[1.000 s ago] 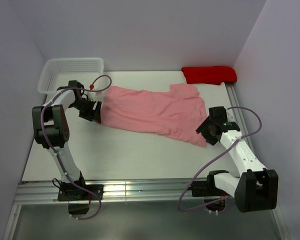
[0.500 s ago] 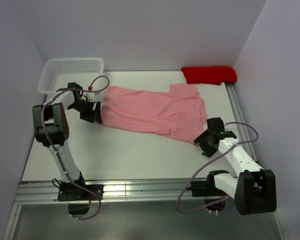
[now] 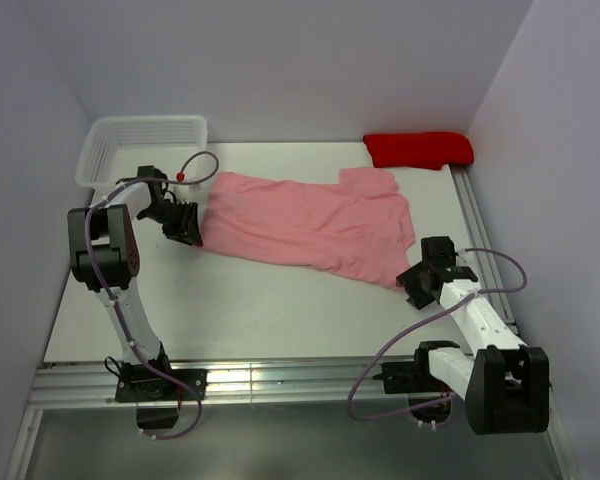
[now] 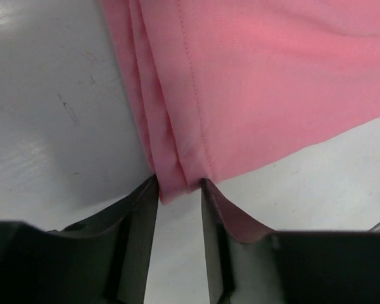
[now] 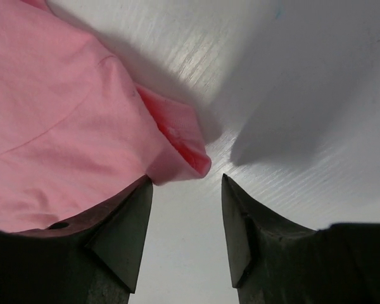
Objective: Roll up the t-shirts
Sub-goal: Fold the tshirt
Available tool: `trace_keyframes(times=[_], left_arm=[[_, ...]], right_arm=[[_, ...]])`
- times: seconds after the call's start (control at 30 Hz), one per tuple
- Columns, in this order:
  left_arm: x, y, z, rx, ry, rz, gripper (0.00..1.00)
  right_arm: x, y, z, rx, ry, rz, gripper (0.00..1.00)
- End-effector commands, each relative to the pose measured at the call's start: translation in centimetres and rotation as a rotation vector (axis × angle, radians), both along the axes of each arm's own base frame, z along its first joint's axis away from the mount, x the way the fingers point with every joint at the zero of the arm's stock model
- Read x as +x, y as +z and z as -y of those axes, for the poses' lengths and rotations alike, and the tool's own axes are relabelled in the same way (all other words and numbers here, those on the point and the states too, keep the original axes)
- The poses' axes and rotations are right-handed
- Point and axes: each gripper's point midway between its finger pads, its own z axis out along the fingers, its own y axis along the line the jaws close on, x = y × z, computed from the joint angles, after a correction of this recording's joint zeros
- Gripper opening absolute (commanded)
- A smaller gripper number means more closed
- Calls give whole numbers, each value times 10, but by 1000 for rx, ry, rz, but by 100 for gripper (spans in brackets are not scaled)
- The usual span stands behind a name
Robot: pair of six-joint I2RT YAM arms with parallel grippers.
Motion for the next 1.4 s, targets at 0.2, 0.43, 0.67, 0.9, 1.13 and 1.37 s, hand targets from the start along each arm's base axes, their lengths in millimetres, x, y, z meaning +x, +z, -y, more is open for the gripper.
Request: trace_keyframes(times=[0.2, 0.43, 0.67, 0.9, 1.13, 1.37], left_arm=[[3, -15, 3, 68, -12, -3, 7], [2, -9, -4, 110, -20, 22, 0], [-8, -1, -11, 155, -38, 26, 0], [-24, 3, -18, 185, -51, 26, 0], [-42, 3, -24, 196, -61, 3, 0], [-62, 10, -31, 214, -86, -7, 0]], right_arm=[[12, 0, 14, -62, -32, 63, 23], [10, 29, 37, -206, -13, 53, 4], [1, 59, 53, -309, 13, 37, 2], [-4, 48, 43, -257, 35, 38, 0], [-11, 49, 37, -232, 34, 54, 0], [-19, 59, 28, -198, 59, 70, 0]])
